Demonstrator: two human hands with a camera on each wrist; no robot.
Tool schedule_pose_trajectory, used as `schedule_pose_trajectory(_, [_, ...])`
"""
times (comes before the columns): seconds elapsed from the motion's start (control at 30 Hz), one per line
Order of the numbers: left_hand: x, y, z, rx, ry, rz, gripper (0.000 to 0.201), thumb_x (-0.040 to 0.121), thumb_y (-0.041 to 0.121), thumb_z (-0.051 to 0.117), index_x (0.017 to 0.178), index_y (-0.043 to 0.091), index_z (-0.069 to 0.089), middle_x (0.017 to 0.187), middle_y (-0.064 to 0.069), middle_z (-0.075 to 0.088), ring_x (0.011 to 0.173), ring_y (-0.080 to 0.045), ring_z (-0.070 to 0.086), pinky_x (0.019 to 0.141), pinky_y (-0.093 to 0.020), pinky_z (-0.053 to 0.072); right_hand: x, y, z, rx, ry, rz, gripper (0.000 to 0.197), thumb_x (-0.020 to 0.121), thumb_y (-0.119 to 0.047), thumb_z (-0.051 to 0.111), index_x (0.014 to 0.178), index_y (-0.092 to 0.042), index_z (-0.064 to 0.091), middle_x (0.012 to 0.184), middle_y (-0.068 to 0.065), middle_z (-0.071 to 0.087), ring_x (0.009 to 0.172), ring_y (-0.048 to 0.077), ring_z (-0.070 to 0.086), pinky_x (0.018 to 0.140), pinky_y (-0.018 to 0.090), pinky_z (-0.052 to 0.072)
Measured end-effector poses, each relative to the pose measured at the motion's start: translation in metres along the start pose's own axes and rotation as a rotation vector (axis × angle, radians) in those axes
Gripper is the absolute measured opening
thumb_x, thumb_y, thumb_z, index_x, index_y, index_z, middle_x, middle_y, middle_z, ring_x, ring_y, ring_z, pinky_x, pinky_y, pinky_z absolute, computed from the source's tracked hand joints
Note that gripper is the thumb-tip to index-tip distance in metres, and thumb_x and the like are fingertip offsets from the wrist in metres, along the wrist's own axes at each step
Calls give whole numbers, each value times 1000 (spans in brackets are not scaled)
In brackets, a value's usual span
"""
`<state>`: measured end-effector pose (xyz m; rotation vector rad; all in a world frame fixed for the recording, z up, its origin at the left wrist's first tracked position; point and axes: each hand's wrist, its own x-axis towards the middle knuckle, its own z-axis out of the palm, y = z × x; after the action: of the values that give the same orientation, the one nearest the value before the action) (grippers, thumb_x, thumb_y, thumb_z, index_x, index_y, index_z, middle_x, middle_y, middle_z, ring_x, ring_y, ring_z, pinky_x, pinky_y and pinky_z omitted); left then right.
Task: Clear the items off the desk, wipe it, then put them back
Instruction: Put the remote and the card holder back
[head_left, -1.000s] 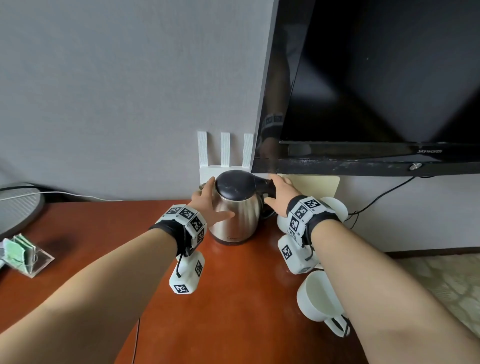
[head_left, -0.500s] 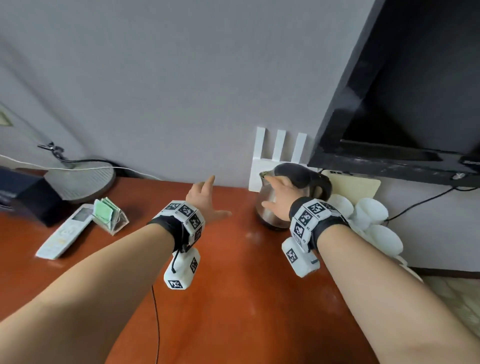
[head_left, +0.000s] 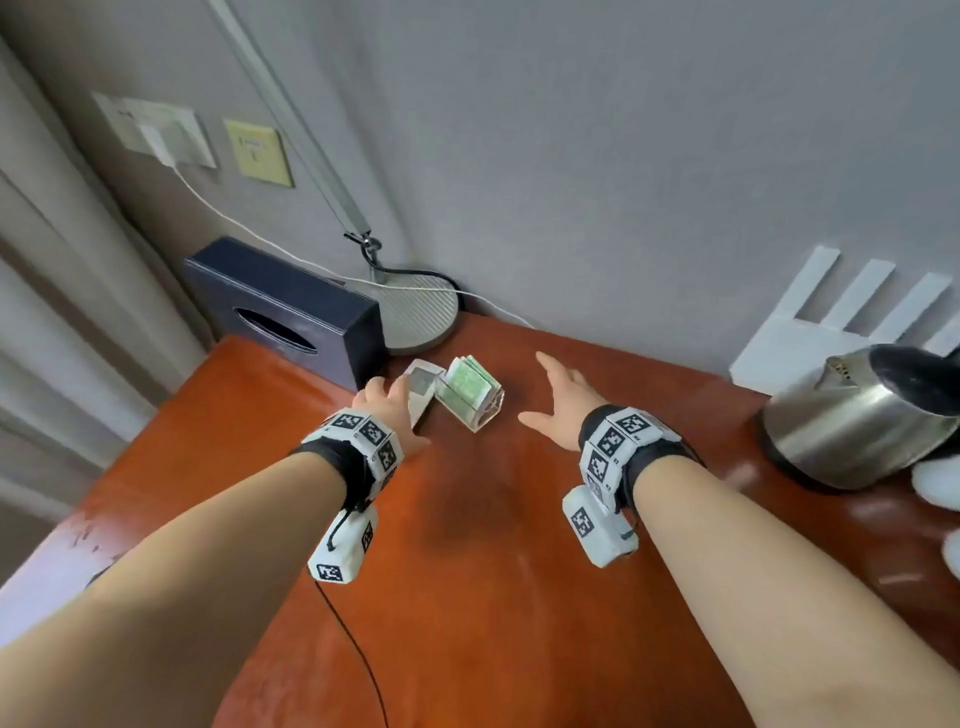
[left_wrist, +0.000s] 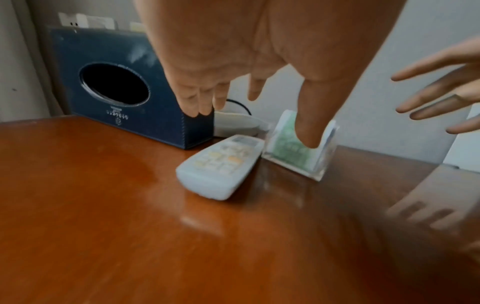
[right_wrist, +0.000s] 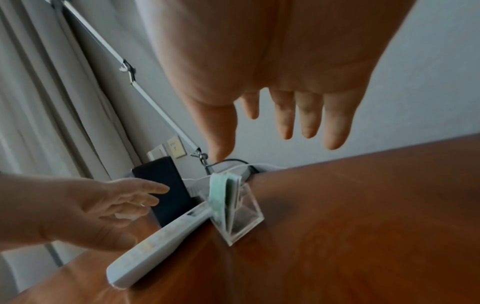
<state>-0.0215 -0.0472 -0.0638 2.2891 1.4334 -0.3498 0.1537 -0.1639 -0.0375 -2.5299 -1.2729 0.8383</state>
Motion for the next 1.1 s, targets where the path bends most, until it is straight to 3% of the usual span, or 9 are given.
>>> schedule_pose_trajectory(0.13, [25, -20, 5, 60, -26, 46, 82, 86, 45, 60, 150, 24, 12, 153, -8, 18, 138, -29, 25, 109, -42, 32, 32, -34, 32, 112, -8, 56, 99, 80, -33, 70, 149, -32, -1, 152, 10, 21, 136, 28, 35, 108, 43, 33])
schedule_pose_trajectory(0.27, [41, -24, 9, 112, -51, 77, 70, 89, 41, 57, 147, 22, 21, 143, -8, 30, 131, -27, 34, 101, -39, 39, 59, -52, 54, 136, -17, 81, 105, 76, -32, 74, 149, -33, -2, 150, 9, 24, 132, 28, 40, 108, 44, 36])
schedule_pose_trajectory(0.4, [50, -25, 13, 136, -78, 91, 65, 87, 33, 60, 142, 21, 29, 132, -8, 40, 121, -27, 43, 92, -37, 44, 69, -56, 70, 72, 51, 74, 90, 81, -31, 68, 149, -28, 8, 144, 9, 33, 125, 30, 45, 101, 41, 40])
schedule_pose_trajectory(0.6, [50, -20, 12, 127, -128, 54, 73, 83, 29, 67, 141, 22, 24, 125, -10, 37, 109, -27, 50, 71, -33, 45, 58, -39, 66, 144, 100, 51, 70, 79, -27, 70, 138, -22, 32, 134, 6, 45, 110, 25, 56, 94, 42, 49])
schedule_pose_trajectory(0.77, [22, 8, 23, 68, -145, 28, 72, 86, 21, 64, 141, 24, 18, 129, -9, 26, 80, -24, 51, 63, -29, 41, 20, -4, 52, 125, 129, 39, 67, 81, -26, 69, 137, -21, 32, 134, 5, 44, 112, 24, 55, 95, 41, 49])
schedule_pose_trajectory(0.87, [-5, 34, 33, 34, -144, 8, 76, 88, 26, 62, 144, 22, 12, 133, -10, 26, 90, -25, 53, 72, -32, 45, -11, 25, 43, 127, 144, 45, 66, 83, -27, 67, 138, -21, 31, 135, 5, 43, 114, 22, 54, 94, 37, 48])
schedule_pose_trajectory(1.0, [-44, 69, 51, 89, -63, 15, 92, 87, 38, 60, 151, 16, -3, 141, -11, 33, 128, -28, 37, 105, -40, 34, -57, 70, 31, 145, 170, 58, 66, 83, -27, 67, 138, -21, 31, 136, 4, 43, 117, 22, 52, 96, 35, 46])
schedule_pose_trajectory(1.1, [-84, 106, 66, 129, -42, 19, 92, 87, 40, 59, 151, 14, -2, 144, -12, 32, 134, -29, 31, 108, -42, 30, -105, 117, 18, 137, 185, 70, 66, 83, -27, 67, 138, -21, 31, 135, 5, 44, 117, 23, 52, 97, 36, 46])
